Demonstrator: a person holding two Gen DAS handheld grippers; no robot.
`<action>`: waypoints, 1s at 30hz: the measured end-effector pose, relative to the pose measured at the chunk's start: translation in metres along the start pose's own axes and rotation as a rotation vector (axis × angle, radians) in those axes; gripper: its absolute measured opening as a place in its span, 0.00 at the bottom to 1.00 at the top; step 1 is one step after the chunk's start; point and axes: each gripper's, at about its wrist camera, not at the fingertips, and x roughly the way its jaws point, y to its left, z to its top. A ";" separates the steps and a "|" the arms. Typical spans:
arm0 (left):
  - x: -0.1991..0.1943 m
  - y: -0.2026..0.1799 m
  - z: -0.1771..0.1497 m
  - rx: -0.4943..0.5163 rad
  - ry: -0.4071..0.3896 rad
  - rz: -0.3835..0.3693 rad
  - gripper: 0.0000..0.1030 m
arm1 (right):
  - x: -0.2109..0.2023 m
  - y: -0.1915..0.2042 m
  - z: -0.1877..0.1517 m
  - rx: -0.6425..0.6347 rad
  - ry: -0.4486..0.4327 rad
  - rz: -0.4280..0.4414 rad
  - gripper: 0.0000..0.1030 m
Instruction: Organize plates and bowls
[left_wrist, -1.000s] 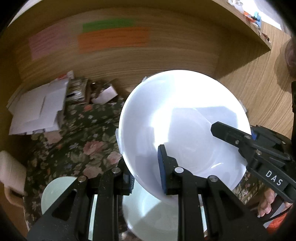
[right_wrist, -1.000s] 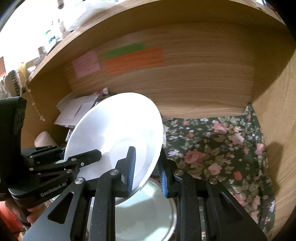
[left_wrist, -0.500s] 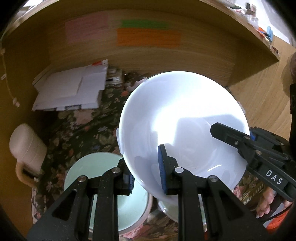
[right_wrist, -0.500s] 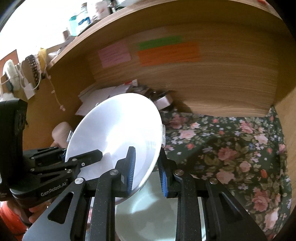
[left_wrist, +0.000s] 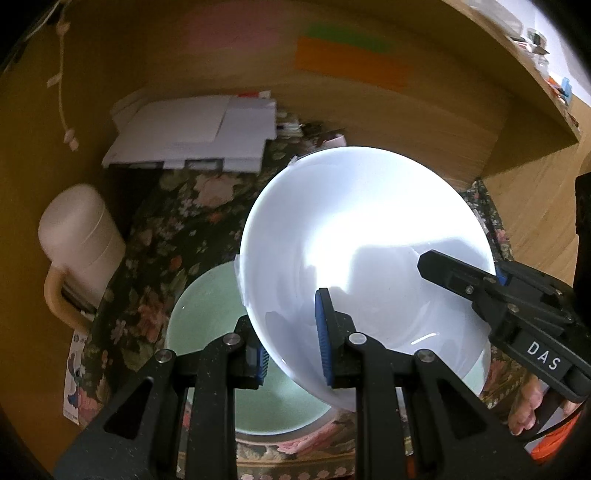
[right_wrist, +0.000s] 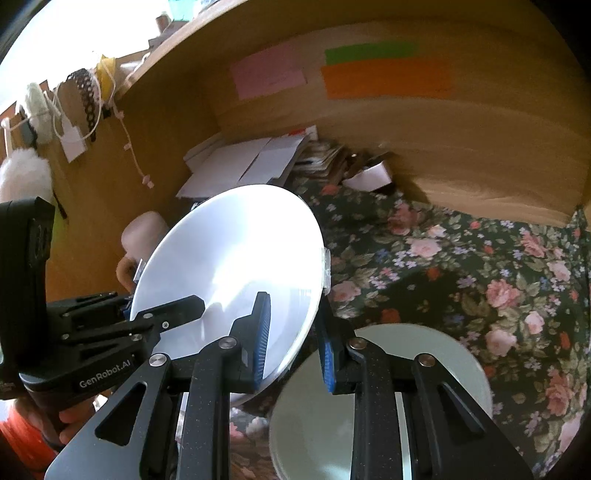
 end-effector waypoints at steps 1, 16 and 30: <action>0.001 0.004 -0.002 -0.008 0.005 0.003 0.21 | 0.003 0.002 -0.001 -0.002 0.007 0.004 0.21; 0.016 0.046 -0.027 -0.070 0.083 0.032 0.21 | 0.047 0.025 -0.015 0.001 0.109 0.046 0.21; 0.023 0.062 -0.036 -0.099 0.112 0.018 0.20 | 0.061 0.033 -0.020 -0.027 0.160 0.020 0.22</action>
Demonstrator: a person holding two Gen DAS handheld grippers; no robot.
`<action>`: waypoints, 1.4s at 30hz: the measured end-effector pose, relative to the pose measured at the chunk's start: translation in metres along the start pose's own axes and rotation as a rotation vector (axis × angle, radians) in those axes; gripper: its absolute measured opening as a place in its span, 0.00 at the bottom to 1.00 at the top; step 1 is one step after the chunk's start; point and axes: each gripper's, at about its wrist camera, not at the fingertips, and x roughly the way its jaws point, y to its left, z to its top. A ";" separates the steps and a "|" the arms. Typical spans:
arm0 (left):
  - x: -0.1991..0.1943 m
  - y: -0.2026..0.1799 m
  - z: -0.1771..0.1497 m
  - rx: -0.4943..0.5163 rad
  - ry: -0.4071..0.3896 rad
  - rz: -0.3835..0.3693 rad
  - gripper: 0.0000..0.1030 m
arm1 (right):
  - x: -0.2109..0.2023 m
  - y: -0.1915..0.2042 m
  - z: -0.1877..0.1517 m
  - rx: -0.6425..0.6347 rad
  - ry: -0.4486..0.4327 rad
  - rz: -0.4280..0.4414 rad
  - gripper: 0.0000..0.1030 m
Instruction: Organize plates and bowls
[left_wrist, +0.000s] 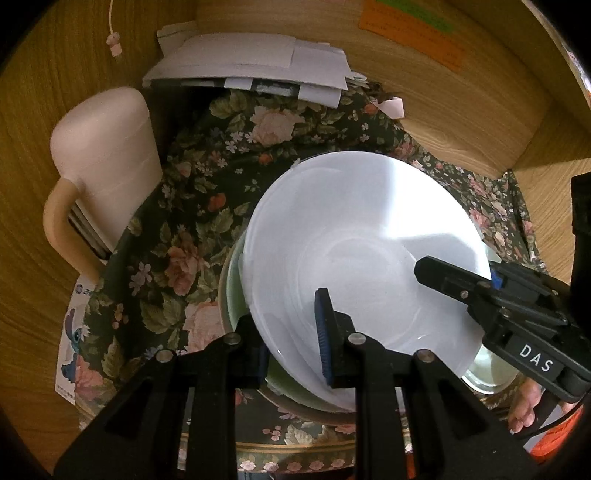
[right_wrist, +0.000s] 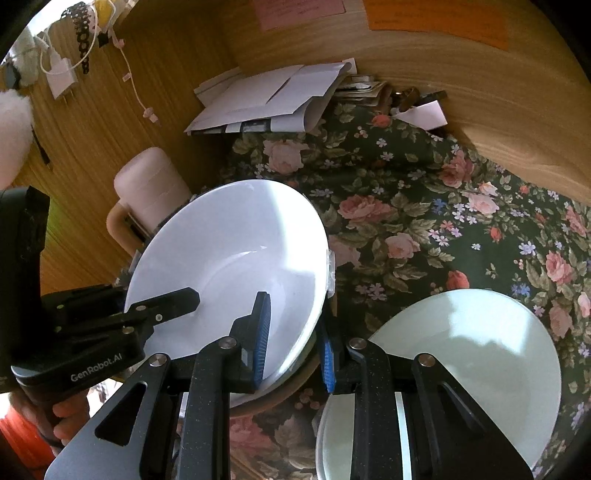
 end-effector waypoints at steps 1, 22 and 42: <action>0.001 0.000 0.000 -0.001 0.004 -0.001 0.20 | 0.000 -0.001 0.000 -0.001 0.004 -0.003 0.22; 0.001 -0.010 0.006 0.045 -0.026 0.093 0.20 | -0.005 -0.005 -0.002 -0.058 0.016 -0.004 0.25; -0.018 -0.001 0.025 -0.024 -0.038 0.072 0.35 | -0.011 -0.009 0.000 -0.026 -0.010 0.020 0.42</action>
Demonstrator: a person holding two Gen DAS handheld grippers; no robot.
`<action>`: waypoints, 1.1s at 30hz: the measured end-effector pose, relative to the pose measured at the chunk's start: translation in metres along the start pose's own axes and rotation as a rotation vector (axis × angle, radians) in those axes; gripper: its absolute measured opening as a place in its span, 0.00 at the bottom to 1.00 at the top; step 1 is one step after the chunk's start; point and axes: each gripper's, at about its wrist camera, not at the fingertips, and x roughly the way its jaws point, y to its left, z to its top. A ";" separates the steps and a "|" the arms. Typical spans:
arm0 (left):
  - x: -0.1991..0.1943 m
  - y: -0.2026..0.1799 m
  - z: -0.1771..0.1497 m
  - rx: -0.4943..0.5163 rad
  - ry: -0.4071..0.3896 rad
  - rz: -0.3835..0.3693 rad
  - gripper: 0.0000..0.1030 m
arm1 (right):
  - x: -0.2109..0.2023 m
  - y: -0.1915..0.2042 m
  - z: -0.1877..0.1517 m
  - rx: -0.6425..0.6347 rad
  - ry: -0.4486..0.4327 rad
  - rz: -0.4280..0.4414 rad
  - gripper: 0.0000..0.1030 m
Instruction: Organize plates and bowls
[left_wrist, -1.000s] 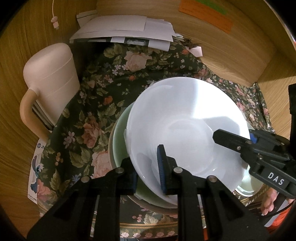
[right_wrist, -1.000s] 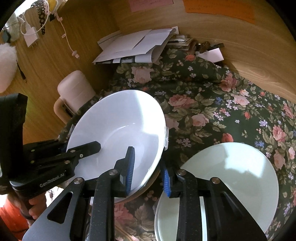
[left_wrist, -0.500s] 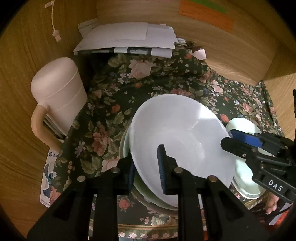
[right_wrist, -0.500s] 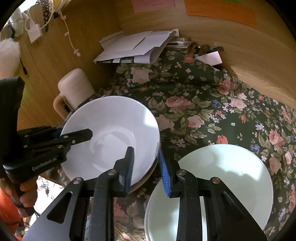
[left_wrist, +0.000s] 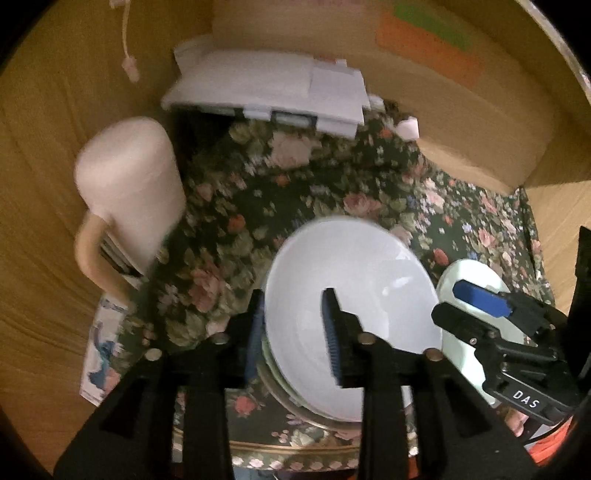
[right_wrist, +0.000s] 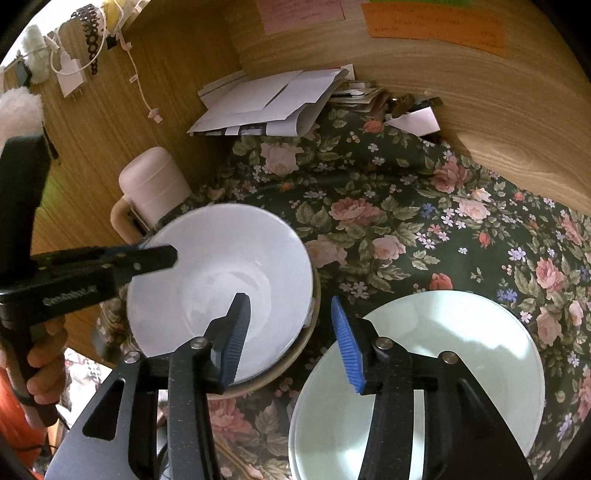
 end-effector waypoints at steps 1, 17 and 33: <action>-0.004 0.000 0.000 0.008 -0.020 0.003 0.37 | 0.001 0.000 0.000 0.002 0.002 0.002 0.43; 0.023 0.026 -0.032 -0.056 0.053 -0.035 0.40 | 0.027 0.002 -0.003 0.014 0.069 0.004 0.43; 0.042 0.021 -0.038 -0.058 0.084 -0.098 0.37 | 0.057 0.005 -0.007 0.030 0.135 0.004 0.34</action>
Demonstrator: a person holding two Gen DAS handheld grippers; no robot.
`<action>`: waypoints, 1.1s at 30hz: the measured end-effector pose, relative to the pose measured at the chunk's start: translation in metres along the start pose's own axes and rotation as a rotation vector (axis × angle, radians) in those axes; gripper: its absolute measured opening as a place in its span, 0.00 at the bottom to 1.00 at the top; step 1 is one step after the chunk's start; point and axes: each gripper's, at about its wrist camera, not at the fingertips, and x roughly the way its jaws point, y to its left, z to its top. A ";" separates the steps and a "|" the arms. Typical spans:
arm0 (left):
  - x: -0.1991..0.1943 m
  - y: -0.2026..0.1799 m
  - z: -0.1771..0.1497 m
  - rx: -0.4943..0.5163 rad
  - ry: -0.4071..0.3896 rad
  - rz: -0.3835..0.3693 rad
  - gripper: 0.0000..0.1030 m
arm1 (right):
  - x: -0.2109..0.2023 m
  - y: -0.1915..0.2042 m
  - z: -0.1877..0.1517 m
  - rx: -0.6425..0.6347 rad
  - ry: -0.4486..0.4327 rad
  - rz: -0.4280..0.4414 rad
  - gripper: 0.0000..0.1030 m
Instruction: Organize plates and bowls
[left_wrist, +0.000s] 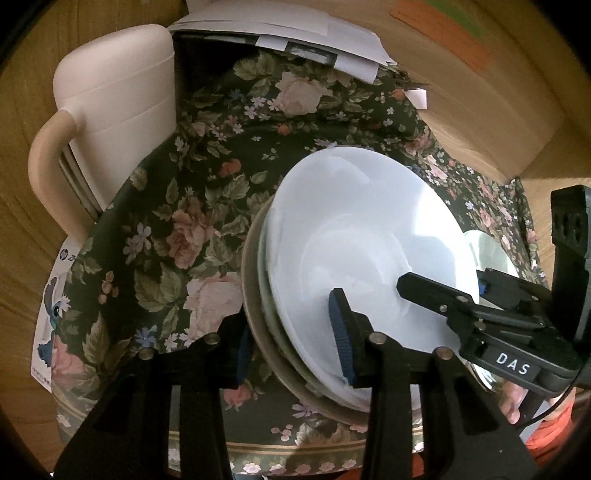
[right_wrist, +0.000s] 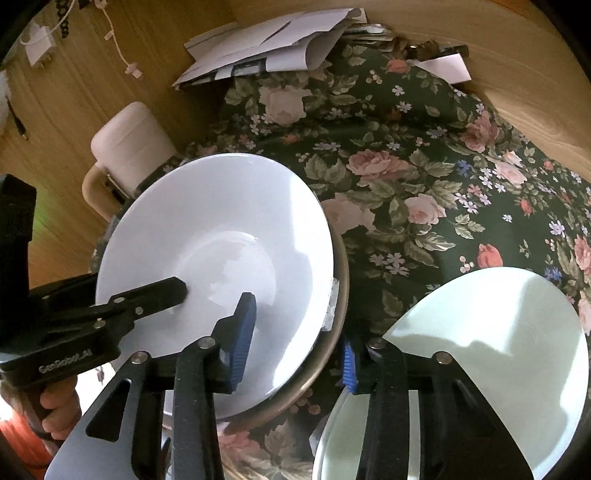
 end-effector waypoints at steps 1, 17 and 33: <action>0.000 0.000 0.001 0.000 0.003 0.000 0.37 | 0.000 0.000 0.000 0.003 -0.001 0.000 0.34; -0.020 -0.017 0.012 0.009 -0.067 0.049 0.37 | -0.024 -0.005 0.007 0.034 -0.059 -0.004 0.32; -0.040 -0.068 0.019 0.079 -0.127 -0.016 0.37 | -0.082 -0.035 0.002 0.090 -0.169 -0.047 0.30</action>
